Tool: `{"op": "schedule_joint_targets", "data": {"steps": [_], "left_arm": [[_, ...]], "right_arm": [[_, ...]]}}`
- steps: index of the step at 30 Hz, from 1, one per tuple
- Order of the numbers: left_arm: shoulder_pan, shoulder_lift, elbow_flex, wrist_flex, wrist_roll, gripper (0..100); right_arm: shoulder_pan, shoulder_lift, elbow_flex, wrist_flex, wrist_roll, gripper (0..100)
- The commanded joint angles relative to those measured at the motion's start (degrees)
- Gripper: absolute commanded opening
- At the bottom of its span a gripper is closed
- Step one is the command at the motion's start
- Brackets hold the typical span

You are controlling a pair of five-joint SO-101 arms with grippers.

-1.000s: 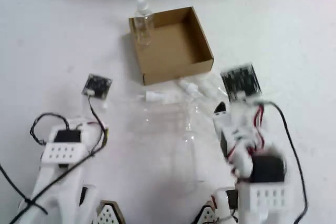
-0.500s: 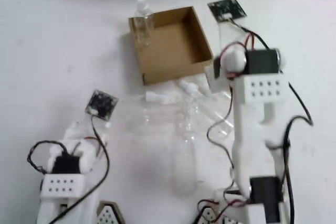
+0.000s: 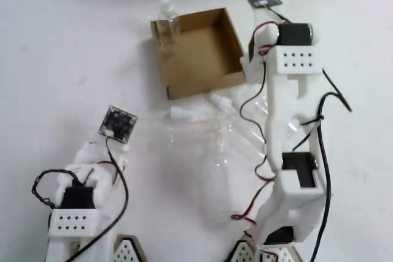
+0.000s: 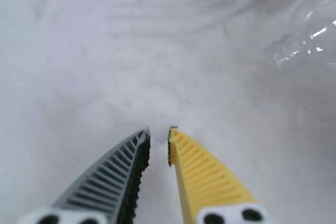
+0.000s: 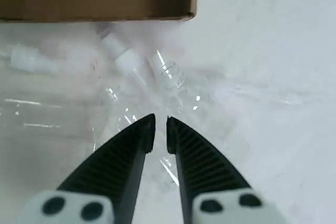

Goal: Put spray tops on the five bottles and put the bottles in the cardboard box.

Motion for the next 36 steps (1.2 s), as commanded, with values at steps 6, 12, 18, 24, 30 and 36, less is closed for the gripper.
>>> {"op": "schedule_joint_targets", "data": {"steps": [6,12,18,24,30,36], "left_arm": [[-0.13,-0.92,-0.35,0.62,-0.35,8],[-0.13,-0.92,-0.35,0.62,-0.44,8],[-0.13,-0.92,-0.35,0.44,-0.44,8],[-0.13,-0.92,-0.35,0.26,-0.44,8],[-0.13,-0.92,-0.35,0.18,-0.44,8],[-0.13,-0.92,-0.35,0.18,-0.44,8]], "right_arm": [[0.48,11.91,-18.90,0.04,2.02,1.5],[0.13,22.73,-31.03,0.48,3.69,1.5],[0.31,31.60,-39.30,0.31,4.40,5.8],[-0.31,36.62,-44.92,-0.40,4.40,8.4],[-0.31,39.96,-45.98,-3.03,4.40,8.7],[-0.75,42.77,-46.15,-5.67,4.40,8.5]]}}
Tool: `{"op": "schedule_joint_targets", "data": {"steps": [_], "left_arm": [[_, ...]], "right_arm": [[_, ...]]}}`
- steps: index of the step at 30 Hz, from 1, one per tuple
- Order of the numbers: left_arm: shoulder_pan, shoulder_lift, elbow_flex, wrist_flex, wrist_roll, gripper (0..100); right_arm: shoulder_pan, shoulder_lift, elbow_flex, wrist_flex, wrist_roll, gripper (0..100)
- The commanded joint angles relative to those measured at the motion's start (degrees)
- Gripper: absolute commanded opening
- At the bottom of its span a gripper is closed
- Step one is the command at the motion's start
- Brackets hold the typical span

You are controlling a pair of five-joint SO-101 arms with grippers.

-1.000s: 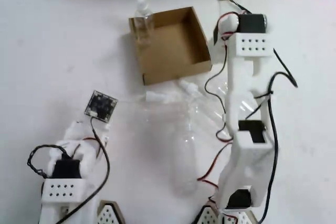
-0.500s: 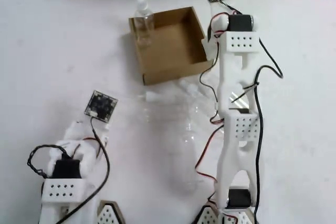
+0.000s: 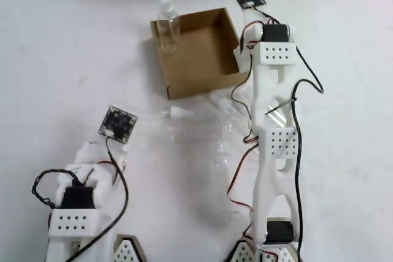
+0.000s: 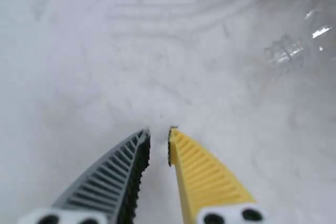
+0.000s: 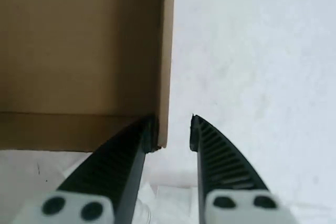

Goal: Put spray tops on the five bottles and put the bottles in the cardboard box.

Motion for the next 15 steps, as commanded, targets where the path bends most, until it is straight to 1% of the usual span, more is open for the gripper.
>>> {"op": "schedule_joint_targets", "data": {"steps": [1,5,8,9,11,15], "left_arm": [[-0.13,-0.92,-0.35,0.18,-0.44,8],[-0.13,-1.01,-0.35,0.18,-0.44,8],[-0.13,-1.01,-0.26,0.18,-0.44,8],[-0.13,-1.01,-0.26,0.18,-0.44,8],[-0.13,-1.01,-0.26,0.18,-0.44,8],[-0.13,-1.10,-0.26,0.09,-0.44,8]], "right_arm": [[-1.01,-0.48,-2.64,-1.36,0.35,8.4],[-1.10,0.13,-2.55,-1.19,0.09,7.9],[-1.10,0.22,-2.20,-1.10,0.09,1.8],[-1.10,0.22,-2.11,-0.84,0.09,1.2],[-1.10,0.22,-2.20,1.01,0.09,3.2],[-2.42,-0.04,-2.55,4.88,0.09,3.4]]}}
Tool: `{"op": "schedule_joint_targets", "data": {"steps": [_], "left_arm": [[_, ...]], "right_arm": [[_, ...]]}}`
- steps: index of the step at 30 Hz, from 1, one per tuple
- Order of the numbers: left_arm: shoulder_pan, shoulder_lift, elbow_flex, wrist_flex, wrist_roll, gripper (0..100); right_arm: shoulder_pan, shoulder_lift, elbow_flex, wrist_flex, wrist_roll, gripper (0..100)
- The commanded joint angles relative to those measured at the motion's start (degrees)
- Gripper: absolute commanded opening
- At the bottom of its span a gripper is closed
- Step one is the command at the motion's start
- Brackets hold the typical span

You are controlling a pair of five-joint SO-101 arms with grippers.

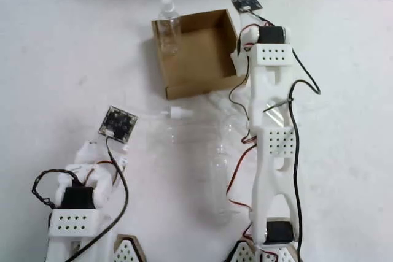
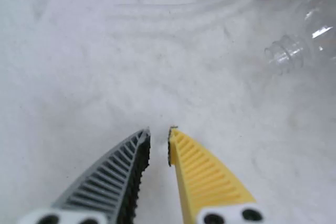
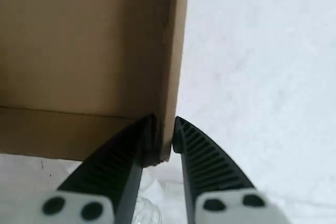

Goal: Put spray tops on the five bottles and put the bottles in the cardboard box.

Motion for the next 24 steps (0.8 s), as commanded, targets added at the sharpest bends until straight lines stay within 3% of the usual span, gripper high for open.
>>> {"op": "schedule_joint_targets", "data": {"steps": [1,24], "left_arm": [[-0.13,-1.10,-0.26,0.09,-0.44,8],[-0.13,-1.10,-0.26,0.09,-0.44,8]], "right_arm": [[-1.80,-1.45,-2.55,2.95,0.26,3.4],[-2.24,-11.65,10.73,3.03,-3.34,5.3]]}}
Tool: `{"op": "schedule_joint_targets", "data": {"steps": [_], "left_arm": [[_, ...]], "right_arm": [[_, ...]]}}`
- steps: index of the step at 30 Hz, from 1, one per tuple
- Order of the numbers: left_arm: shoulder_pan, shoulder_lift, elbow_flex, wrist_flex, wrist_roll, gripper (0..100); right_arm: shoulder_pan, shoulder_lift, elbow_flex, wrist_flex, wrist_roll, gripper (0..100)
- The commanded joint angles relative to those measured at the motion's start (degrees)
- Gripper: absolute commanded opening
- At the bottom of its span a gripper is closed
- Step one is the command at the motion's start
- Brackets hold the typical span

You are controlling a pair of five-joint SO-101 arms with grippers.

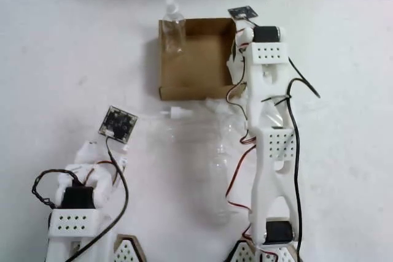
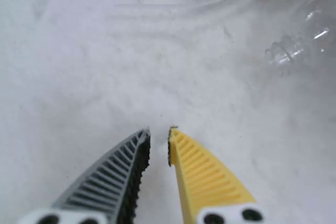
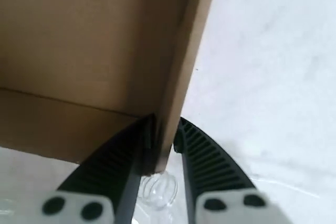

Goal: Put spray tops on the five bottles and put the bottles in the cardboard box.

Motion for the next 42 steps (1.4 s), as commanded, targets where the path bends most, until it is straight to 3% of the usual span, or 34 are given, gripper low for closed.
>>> {"op": "schedule_joint_targets", "data": {"steps": [1,6,8,11,15,18,29,37,42], "left_arm": [[-0.13,-1.10,-0.26,0.09,-0.44,8],[-0.13,-1.10,-0.26,0.09,-0.44,8],[-0.13,-1.10,-0.26,0.09,-0.44,8],[-0.22,-1.10,-0.26,0.09,-0.44,8],[-0.22,-1.10,-0.26,0.09,-0.44,8],[-0.22,-1.10,-0.26,0.09,-0.53,8],[-0.22,-1.10,-0.26,0.09,-0.53,8],[-0.48,-1.10,-0.26,0.09,-0.53,8],[-0.48,-1.10,-0.26,0.09,-0.53,8]], "right_arm": [[-1.19,-5.93,-0.26,1.19,-0.09,7.4],[-1.19,-8.92,-0.26,0.66,-0.09,23.6],[-1.10,-10.51,-0.26,0.57,-0.09,25.1],[-0.75,-14.46,0.35,1.63,-0.09,20.4],[1.01,-21.58,3.87,1.71,-0.09,1.2],[1.54,-28.79,12.04,1.71,-0.18,5.2],[1.89,-64.75,49.49,1.54,-0.18,1.7],[1.98,-80.04,71.82,-0.40,-0.18,1.7],[1.98,-89.63,85.89,-10.15,-0.18,1.7]]}}
